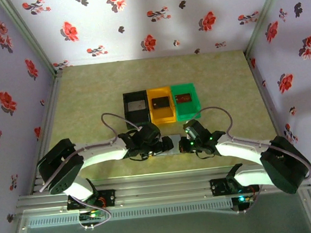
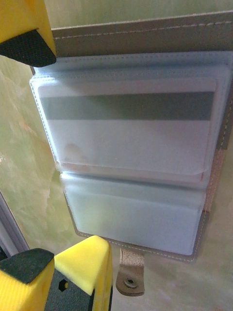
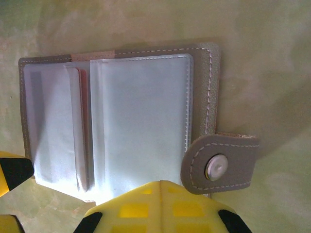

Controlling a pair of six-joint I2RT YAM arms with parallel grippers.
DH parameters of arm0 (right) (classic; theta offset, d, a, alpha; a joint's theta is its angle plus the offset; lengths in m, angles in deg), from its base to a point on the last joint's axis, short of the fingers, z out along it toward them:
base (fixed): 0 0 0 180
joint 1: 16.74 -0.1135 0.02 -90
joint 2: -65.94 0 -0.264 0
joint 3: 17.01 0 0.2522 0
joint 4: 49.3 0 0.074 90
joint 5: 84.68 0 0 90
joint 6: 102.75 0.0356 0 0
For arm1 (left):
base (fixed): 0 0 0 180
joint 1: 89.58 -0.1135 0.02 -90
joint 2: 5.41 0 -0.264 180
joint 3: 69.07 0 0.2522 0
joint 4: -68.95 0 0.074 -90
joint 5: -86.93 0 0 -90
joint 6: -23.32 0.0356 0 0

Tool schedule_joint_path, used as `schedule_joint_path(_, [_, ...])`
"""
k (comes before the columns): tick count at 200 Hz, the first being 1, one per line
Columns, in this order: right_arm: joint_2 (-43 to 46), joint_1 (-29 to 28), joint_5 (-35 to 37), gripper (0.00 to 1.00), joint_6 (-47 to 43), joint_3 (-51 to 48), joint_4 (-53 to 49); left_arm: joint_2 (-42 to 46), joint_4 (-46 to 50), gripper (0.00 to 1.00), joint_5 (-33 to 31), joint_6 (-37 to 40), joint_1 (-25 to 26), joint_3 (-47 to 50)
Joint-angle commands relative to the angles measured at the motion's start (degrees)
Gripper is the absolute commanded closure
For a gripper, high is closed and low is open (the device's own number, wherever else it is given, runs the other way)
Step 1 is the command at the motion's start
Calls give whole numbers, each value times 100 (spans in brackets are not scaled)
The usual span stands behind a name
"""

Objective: Take the credit cards out of the card holder

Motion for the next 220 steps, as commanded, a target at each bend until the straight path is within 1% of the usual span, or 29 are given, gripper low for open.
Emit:
schedule_joint_path(1, [10,-52,130,98,90,-55,-4,-39,236,0,-172,150,59,-153])
schedule_joint_path(67, [17,-51,124,98,90,-82,-5,51,-152,0,-146,48,90,-93])
schedule_joint_path(117, [8,-55,124,99,90,-91,6,62,-260,0,-145,27,85,-47])
schedule_joint_path(154, [14,-51,132,99,90,-100,6,-22,-265,0,-85,34,88,-47])
schedule_joint_path(186, [18,-63,141,99,90,-101,6,-91,-26,0,-116,101,93,-121])
schedule_joint_path(220, [16,-63,141,100,90,-106,6,-154,25,0,-145,119,104,-153])
